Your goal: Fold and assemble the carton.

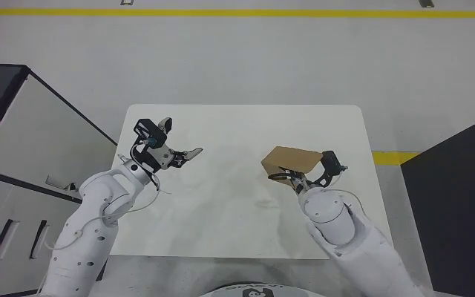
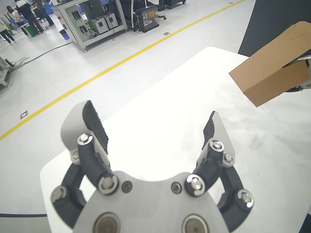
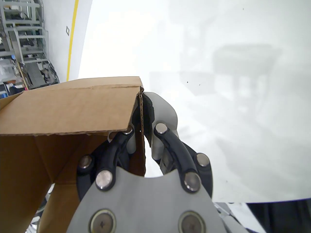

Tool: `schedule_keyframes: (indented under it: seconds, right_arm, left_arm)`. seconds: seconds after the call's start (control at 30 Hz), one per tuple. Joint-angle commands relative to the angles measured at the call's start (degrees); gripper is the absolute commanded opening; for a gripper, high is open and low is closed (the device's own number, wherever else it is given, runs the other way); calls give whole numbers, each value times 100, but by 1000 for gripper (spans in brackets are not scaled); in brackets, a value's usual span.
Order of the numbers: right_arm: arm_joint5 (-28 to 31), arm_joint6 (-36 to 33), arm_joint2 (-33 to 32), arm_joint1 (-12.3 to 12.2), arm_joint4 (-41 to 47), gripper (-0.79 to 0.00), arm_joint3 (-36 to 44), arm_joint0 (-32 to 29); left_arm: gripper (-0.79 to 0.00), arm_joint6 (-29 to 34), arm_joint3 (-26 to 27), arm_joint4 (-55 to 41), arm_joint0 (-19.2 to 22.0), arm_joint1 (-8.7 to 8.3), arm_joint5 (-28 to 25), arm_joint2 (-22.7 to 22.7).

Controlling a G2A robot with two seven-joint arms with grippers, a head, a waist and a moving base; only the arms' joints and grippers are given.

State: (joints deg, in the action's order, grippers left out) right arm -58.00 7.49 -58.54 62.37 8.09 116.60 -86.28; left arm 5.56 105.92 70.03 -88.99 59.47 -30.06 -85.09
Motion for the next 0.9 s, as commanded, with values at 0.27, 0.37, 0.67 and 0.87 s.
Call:
schedule_keyframes:
  seconds: [0.27, 0.37, 0.67, 0.87]
  right_arm:
    - [0, -1660, 44, -313, -1229, -785, -54, 284]
    - [0, -1660, 44, -313, -1229, -785, -54, 284]
    - [127, -3366, 494, -536, -2616, -785, -336, 903]
    - [65, -4954, 1190, -689, -3968, -785, -424, 1628]
  left_arm:
    - [0, 0, 0, 0, 0, 0, 0, 0]
    - [0, 0, 0, 0, 0, 0, 0, 0]
    - [0, 0, 0, 0, 0, 0, 0, 0]
    - [0, 0, 0, 0, 0, 0, 0, 0]
